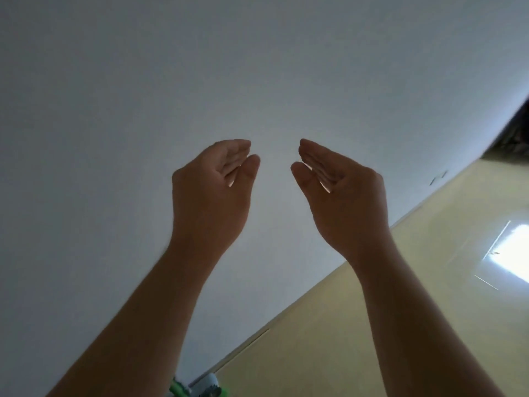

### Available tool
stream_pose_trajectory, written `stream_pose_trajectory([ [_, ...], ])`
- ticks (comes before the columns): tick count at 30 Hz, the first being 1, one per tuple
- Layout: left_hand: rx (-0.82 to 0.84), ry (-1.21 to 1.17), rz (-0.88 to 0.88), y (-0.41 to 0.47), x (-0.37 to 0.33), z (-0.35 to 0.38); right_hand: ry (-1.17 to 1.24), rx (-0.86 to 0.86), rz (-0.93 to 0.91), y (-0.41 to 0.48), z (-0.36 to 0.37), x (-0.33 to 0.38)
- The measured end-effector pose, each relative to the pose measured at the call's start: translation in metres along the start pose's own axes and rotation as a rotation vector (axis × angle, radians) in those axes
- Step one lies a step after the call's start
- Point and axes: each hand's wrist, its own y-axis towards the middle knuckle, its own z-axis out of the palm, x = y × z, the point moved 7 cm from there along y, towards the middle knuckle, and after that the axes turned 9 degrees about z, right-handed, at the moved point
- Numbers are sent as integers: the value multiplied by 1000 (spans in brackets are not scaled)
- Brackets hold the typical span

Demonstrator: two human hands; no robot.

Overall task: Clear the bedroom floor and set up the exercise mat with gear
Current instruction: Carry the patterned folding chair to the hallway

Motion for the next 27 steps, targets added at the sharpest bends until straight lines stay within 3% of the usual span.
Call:
stream_pose_trajectory([
  [19,481,-258,-54,-29,-74,385,-79,-349,347,32,-296,-231],
  [27,626,-324,-56,5,-59,560,-217,-460,381,124,-369,-328],
])
